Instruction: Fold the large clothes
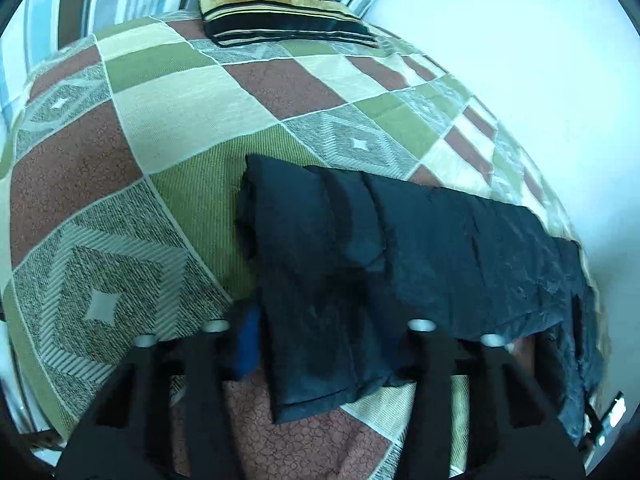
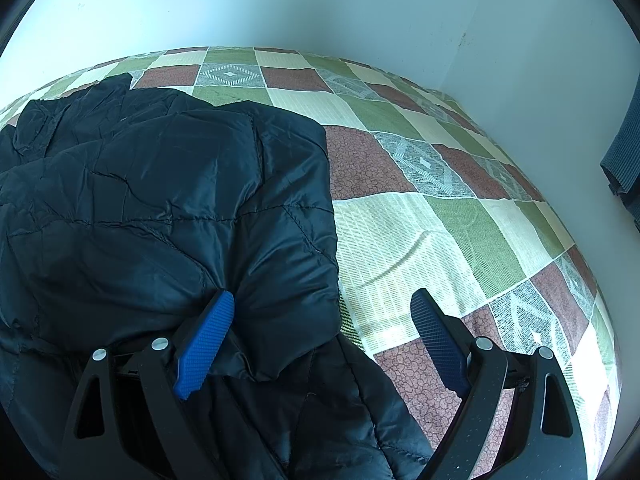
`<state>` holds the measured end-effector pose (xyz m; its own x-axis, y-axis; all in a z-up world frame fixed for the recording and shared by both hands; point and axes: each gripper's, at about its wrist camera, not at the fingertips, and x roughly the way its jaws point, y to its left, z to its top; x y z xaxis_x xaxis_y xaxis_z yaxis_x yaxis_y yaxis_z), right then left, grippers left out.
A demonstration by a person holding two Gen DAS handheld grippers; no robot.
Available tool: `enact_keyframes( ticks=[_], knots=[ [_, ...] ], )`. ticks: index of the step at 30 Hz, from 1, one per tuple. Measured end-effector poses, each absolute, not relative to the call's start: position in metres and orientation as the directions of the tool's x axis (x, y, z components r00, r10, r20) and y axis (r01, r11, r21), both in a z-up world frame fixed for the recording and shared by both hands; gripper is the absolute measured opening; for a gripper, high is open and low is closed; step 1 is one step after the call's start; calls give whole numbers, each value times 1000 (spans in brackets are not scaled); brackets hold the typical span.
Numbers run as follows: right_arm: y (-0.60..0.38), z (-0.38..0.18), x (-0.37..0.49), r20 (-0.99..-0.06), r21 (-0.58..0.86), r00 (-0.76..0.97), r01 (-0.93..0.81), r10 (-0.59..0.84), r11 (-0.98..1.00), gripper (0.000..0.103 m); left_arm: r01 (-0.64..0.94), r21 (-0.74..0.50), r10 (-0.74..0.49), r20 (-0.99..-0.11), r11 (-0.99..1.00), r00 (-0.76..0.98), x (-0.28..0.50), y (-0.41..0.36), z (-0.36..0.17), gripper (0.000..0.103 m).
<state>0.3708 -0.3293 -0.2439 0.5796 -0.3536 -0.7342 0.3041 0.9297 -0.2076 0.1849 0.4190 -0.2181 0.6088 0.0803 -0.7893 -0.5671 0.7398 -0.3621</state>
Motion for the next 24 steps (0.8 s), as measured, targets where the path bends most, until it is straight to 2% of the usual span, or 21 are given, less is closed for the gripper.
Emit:
enact_keyframes(
  ticks=[1,4,6,11,16,24],
  knots=[
    [-328,-244,370,-734,-209,579,305,-356,929,88,-554,-385,63,-778,738,625,182,419,-218,19],
    [-327,-244,370,-734,-207,579,307,-355,929,89,-548,-401,66,-762,734,645,177,419,-213,10],
    [-327,-244,370,-734,-206,579,307,-354,929,89,-544,-402,73,-752,737,656,177,416,-207,8],
    [-328,-244,371,-735,-200,580,309,-351,930,89,-471,-410,84,-679,781,729,180,391,-157,7],
    [-329,-244,371,-737,-191,582,310,-345,931,89,-334,-381,41,-604,862,796,205,329,-94,7],
    [-334,-245,371,-745,-157,586,312,-319,937,89,-78,-284,-111,-593,956,798,281,180,-56,7]
  ],
)
